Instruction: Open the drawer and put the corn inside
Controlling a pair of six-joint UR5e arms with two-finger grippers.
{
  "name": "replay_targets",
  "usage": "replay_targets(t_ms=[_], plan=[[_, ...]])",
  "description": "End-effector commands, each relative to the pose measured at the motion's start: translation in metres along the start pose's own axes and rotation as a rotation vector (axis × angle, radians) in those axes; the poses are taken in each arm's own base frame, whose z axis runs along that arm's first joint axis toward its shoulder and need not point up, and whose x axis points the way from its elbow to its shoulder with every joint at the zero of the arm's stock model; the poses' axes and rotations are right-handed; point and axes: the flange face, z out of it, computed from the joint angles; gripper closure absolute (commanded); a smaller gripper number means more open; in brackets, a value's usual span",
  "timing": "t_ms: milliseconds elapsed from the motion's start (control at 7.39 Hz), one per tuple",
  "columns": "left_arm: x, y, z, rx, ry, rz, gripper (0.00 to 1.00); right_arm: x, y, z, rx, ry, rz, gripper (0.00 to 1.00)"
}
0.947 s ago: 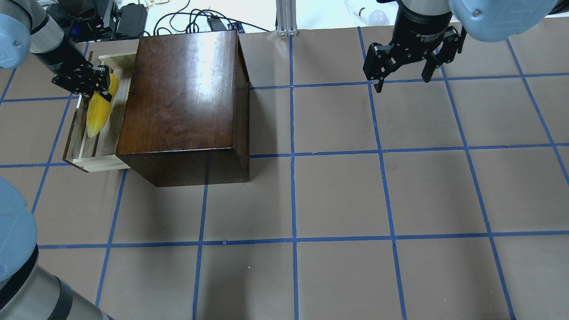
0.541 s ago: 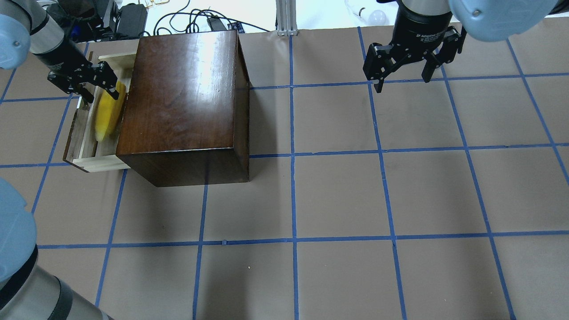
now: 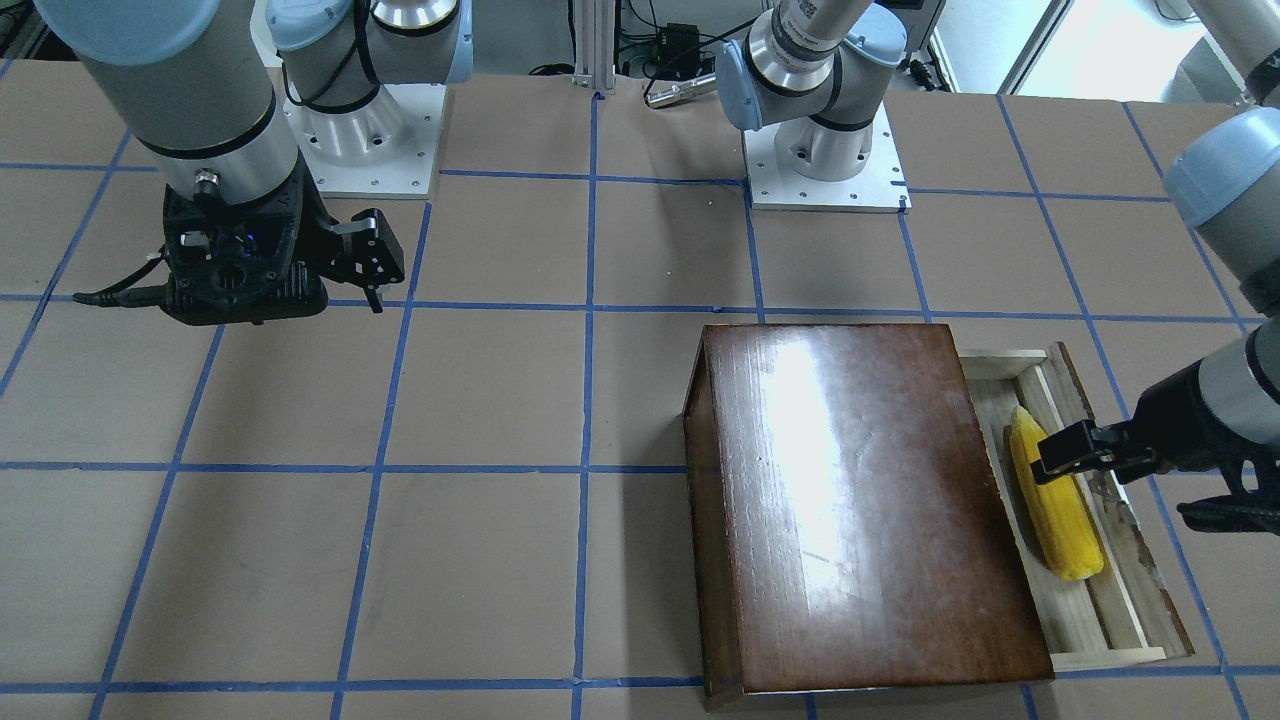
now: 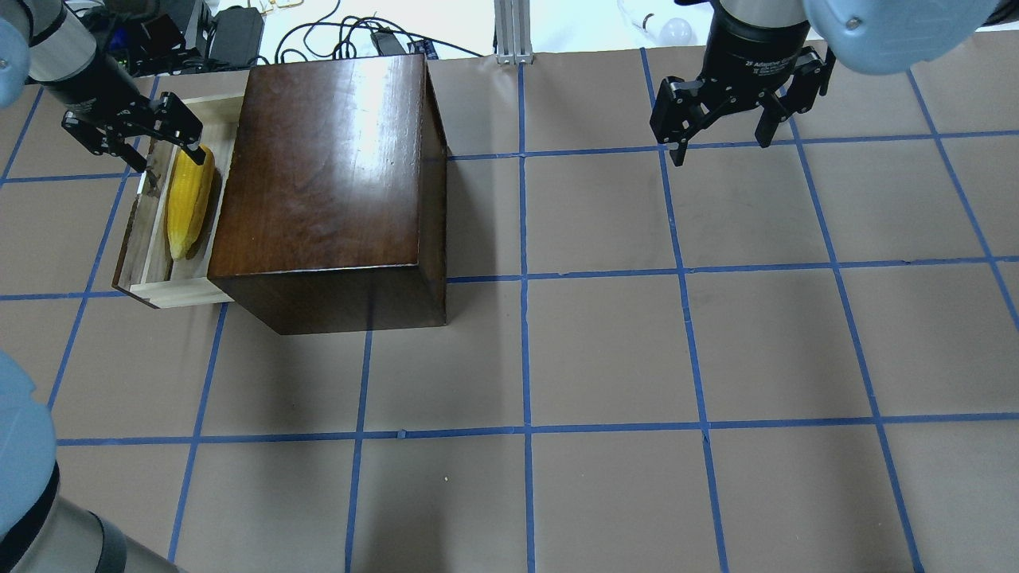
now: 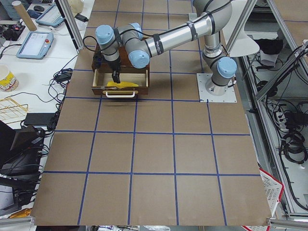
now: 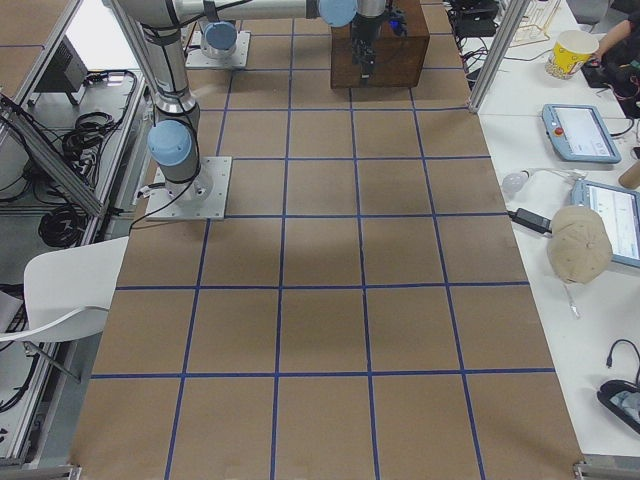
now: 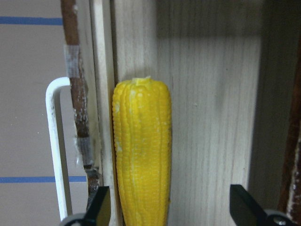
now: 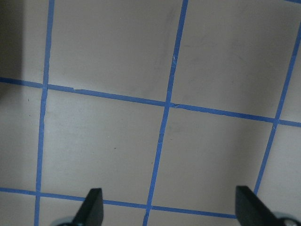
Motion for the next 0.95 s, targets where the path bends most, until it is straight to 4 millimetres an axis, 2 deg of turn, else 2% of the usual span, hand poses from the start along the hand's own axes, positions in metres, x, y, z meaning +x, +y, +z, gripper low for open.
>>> replay_targets(t_ms=[0, 271, 541, 676, 812], plan=[[0.043, 0.017, -0.038, 0.030, -0.018, 0.039, 0.08, 0.000, 0.000, 0.000, 0.000, 0.000, 0.002, 0.00], [0.129, 0.042, -0.065, 0.063, -0.030, 0.031, 0.03, 0.000, 0.000, 0.000, -0.001, 0.000, 0.000, 0.00], [0.184, 0.081, -0.095, 0.076, -0.032, 0.053, 0.00, 0.000, 0.000, 0.000, -0.001, 0.000, 0.000, 0.00], [0.216, 0.101, -0.093, 0.070, -0.048, 0.100, 0.00, 0.000, 0.000, 0.000, 0.000, 0.000, 0.000, 0.00], [0.222, 0.115, -0.097, 0.078, -0.090, 0.120, 0.00, 0.000, 0.000, 0.000, -0.001, 0.000, 0.000, 0.00]])
